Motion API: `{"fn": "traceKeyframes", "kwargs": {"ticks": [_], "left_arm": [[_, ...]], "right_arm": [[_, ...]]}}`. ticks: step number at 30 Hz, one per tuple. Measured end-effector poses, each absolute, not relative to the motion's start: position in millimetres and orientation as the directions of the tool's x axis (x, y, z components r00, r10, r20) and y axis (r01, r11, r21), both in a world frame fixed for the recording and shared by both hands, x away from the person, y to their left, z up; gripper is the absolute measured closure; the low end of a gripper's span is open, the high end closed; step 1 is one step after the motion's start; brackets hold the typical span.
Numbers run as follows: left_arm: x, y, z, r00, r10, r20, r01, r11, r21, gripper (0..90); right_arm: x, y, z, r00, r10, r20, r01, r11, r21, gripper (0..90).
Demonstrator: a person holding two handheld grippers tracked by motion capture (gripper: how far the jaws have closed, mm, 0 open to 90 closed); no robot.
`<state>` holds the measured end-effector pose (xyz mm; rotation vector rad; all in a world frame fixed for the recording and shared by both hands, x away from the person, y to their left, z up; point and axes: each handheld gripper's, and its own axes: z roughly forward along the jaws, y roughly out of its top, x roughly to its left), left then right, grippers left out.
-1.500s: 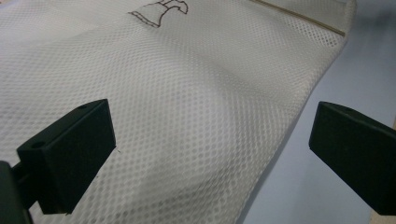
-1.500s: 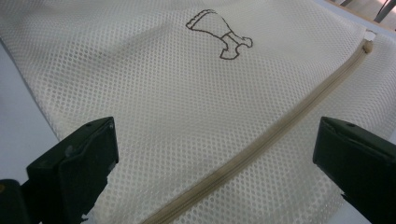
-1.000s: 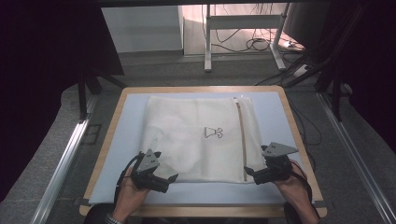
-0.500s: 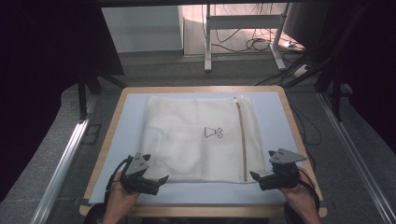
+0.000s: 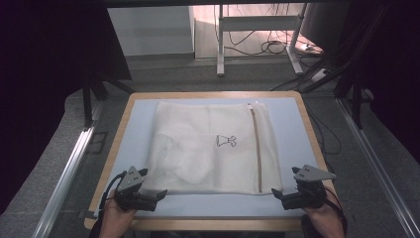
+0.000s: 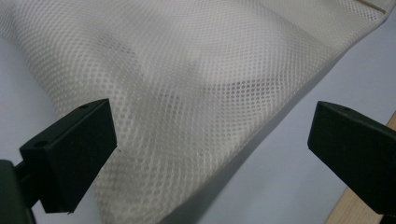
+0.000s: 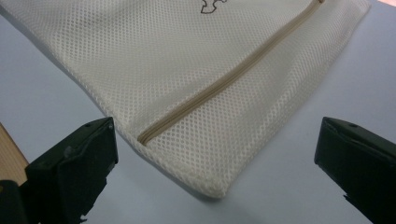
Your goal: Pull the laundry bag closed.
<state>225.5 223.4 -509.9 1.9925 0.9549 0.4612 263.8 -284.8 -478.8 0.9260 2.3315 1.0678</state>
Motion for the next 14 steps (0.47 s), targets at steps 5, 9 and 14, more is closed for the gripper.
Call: {"fn": "traceKeyframes", "kwargs": {"ticks": [5, 9, 14], "left_arm": [[222, 229, -511, 0.630, 0.775, -0.043, 0.463, -0.331, 0.822, 1.1], [221, 236, -513, 0.620, 0.781, -0.068, 0.480, -0.310, 0.821, 1.2], [223, 234, -513, 0.621, 0.781, -0.069, 0.482, -0.311, 0.819, 1.6]], "right_arm": [[261, -289, -481, -0.684, 0.724, -0.091, 0.417, 0.490, 0.765, 0.0], [261, -293, -484, -0.677, 0.732, -0.074, 0.442, 0.485, 0.754, 0.0], [262, -292, -485, -0.682, 0.727, -0.077, 0.442, 0.493, 0.749, 0.0]]}}
